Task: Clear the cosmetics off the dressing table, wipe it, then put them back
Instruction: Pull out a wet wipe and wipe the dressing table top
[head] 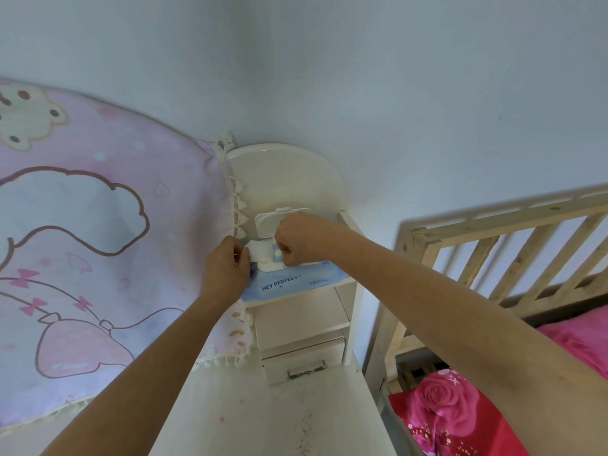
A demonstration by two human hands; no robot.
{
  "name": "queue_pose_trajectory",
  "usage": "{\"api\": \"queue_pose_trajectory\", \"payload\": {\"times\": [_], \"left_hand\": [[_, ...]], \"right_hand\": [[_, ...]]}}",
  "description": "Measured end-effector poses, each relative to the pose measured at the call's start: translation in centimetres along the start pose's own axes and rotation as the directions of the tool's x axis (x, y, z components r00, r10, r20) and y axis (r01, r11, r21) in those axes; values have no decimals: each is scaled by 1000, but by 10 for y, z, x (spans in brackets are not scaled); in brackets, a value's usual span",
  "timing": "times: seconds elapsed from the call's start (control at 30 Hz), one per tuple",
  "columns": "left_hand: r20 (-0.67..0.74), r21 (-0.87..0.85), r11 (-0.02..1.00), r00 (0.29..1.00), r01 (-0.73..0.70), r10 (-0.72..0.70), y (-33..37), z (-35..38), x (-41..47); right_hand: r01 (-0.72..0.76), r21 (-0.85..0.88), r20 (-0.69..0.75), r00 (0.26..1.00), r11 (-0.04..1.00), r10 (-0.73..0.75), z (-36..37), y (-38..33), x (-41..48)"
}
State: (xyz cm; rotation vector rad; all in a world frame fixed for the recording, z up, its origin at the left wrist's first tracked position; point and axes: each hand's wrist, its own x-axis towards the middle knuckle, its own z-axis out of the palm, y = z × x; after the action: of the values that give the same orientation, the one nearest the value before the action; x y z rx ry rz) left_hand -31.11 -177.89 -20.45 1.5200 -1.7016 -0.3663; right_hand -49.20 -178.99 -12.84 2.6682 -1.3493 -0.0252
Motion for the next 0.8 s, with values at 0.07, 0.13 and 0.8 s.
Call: {"api": "queue_pose_trajectory", "payload": {"times": [0.07, 0.13, 0.8], "left_hand": [[3, 1, 1000, 1000, 6, -6, -1, -1, 0], [9, -1, 1000, 1000, 12, -12, -2, -2, 0], [49, 27, 999, 999, 19, -20, -1, 5, -3]], "right_hand": [[-99, 127, -15, 995, 987, 102, 5, 7, 2], [-210, 365, -81, 963, 907, 256, 14, 22, -5], [-235, 567, -284, 844, 790, 455, 37, 17, -23]]}}
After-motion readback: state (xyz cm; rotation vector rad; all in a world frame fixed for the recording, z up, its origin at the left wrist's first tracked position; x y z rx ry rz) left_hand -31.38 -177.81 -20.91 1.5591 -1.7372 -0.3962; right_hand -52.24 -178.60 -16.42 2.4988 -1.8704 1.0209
